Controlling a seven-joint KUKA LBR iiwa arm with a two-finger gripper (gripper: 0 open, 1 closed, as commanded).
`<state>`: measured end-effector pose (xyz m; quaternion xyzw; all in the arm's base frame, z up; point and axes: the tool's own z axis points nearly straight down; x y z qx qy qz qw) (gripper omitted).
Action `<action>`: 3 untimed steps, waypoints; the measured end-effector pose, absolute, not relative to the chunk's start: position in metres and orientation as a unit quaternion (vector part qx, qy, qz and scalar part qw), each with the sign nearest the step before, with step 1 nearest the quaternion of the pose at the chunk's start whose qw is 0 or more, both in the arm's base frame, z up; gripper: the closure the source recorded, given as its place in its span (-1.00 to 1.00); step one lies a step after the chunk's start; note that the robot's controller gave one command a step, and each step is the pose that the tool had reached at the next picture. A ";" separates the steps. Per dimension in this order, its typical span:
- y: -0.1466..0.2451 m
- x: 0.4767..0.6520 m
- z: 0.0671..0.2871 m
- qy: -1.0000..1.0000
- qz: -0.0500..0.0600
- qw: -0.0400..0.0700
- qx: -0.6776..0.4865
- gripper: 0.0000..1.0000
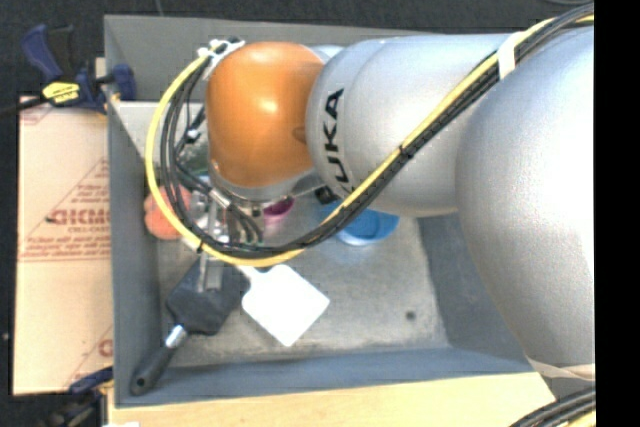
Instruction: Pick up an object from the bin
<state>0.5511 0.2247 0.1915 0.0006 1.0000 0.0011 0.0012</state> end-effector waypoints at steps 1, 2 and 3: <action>0.220 0.525 0.107 0.990 0.001 0.003 -0.140 -1.00; 0.224 0.506 0.075 0.973 -0.002 0.007 -0.229 -1.00; 0.193 0.525 0.074 0.998 0.001 0.007 -0.055 -1.00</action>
Offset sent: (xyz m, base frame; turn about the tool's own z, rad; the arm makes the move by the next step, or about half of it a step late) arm -0.0502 0.0023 -0.1215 -0.4681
